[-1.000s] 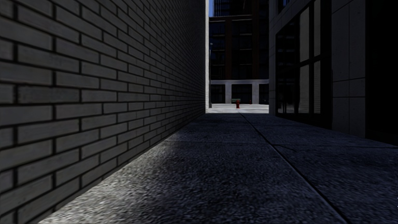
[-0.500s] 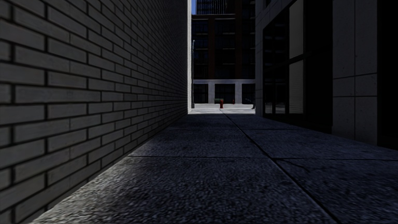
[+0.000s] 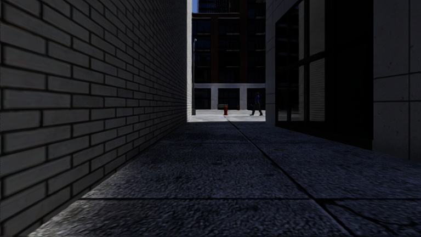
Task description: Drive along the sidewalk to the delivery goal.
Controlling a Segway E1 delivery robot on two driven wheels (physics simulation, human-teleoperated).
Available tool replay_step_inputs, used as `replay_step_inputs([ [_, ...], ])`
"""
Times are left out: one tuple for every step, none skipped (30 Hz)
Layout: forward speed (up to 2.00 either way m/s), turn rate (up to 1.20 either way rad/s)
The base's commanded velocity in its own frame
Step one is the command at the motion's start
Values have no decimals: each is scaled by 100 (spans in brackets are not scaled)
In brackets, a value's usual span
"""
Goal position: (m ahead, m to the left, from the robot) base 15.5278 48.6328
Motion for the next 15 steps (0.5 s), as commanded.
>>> replay_step_inputs([
  [191, 0],
  [191, 0],
  [191, 0],
  [191, 0],
  [191, 0],
  [191, 0],
  [191, 0],
  [191, 0],
  [191, 0],
  [191, 0],
  [191, 0],
  [191, 0],
  [191, 0],
  [191, 0],
  [191, 0],
])
